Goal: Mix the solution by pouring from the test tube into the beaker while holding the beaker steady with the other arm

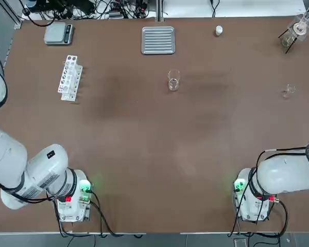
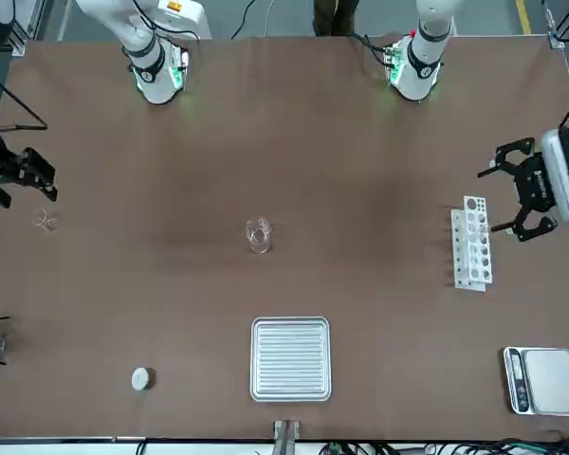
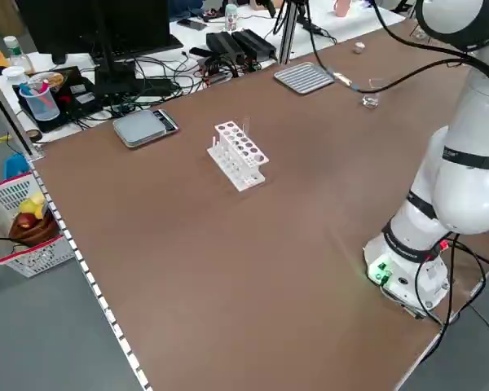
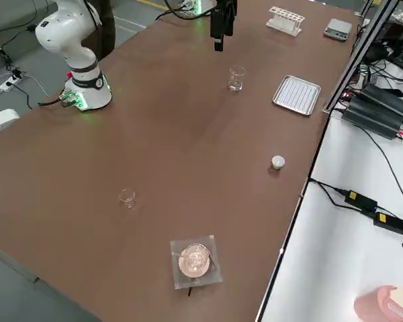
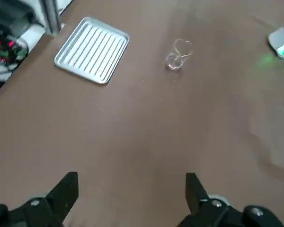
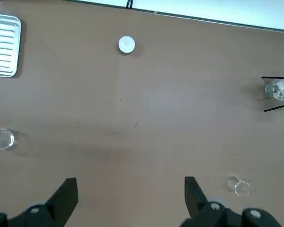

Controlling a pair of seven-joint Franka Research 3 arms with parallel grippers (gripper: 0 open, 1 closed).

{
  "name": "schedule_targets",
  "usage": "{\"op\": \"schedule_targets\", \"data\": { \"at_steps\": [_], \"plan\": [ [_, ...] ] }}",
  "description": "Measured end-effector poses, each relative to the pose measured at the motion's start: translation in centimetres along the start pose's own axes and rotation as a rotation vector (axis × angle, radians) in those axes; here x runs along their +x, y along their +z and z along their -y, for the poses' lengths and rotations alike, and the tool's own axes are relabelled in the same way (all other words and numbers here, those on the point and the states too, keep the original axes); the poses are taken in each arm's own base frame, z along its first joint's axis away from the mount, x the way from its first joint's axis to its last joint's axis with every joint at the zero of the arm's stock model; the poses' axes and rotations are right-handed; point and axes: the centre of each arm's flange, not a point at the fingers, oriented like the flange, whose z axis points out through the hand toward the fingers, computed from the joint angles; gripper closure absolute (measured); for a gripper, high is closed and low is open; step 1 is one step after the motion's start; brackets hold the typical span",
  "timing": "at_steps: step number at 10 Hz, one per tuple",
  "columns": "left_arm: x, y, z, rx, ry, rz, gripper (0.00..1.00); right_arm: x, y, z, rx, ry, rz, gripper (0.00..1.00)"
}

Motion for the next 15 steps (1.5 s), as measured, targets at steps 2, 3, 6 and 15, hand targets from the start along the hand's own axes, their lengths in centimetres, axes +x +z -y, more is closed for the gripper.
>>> {"op": "schedule_targets", "data": {
  "at_steps": [2,3,6,15],
  "plan": [
    [1.5,-0.4,-0.9,0.082,-0.205,0.100,0.00,0.0,0.1,0.0,0.000,0.000,0.002,0.00],
    [2.1,-0.8,-1.4,0.145,-0.277,0.159,0.00,0.0,0.1,0.0,0.000,0.000,0.002,0.00],
    [3.7,-2.2,-2.7,0.316,-0.503,0.238,0.00,0.0,0.2,0.0,0.000,0.000,0.004,0.00],
    [8.6,-4.5,-9.3,0.548,-0.796,0.290,0.00,-0.1,0.5,-0.1,0.001,0.002,0.011,0.00]
  ]
}}
